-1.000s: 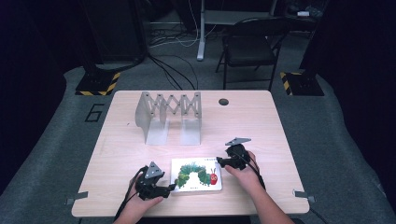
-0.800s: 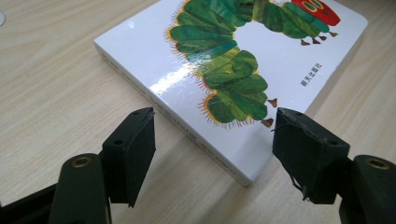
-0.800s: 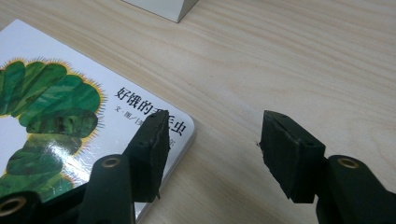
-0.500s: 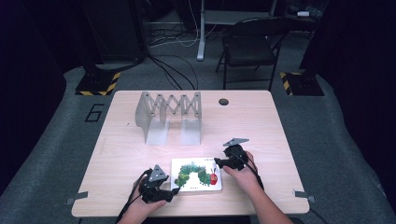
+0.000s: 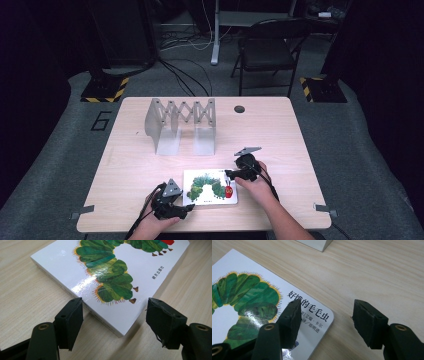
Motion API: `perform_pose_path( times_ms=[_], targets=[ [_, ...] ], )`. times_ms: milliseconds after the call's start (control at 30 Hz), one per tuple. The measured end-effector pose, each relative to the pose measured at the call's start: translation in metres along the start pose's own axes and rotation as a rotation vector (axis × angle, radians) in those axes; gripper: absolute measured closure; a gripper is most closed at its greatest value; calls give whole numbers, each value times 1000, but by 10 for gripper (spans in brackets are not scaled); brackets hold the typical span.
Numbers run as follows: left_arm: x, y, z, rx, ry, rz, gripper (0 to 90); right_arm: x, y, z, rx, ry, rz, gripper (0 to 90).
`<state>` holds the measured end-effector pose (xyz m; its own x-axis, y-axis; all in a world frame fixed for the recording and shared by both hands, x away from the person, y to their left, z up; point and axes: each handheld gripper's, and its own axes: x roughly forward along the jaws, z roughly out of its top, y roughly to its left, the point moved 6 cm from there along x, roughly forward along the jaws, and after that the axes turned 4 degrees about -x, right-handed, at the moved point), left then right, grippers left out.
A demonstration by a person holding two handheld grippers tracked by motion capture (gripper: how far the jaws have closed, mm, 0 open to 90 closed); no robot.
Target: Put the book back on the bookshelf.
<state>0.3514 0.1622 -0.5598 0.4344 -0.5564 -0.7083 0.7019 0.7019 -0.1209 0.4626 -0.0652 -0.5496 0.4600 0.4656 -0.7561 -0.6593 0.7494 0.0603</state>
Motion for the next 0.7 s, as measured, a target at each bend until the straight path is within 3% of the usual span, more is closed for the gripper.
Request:
perform_pose_path(
  times_ms=[367,700],
  targets=[
    [4,0,-1,8,9,12,246,5,2,1,54,-1,53,382],
    [7,-1,-1,22,2,22,208,7,5,1,55,3,83,368]
  ],
)
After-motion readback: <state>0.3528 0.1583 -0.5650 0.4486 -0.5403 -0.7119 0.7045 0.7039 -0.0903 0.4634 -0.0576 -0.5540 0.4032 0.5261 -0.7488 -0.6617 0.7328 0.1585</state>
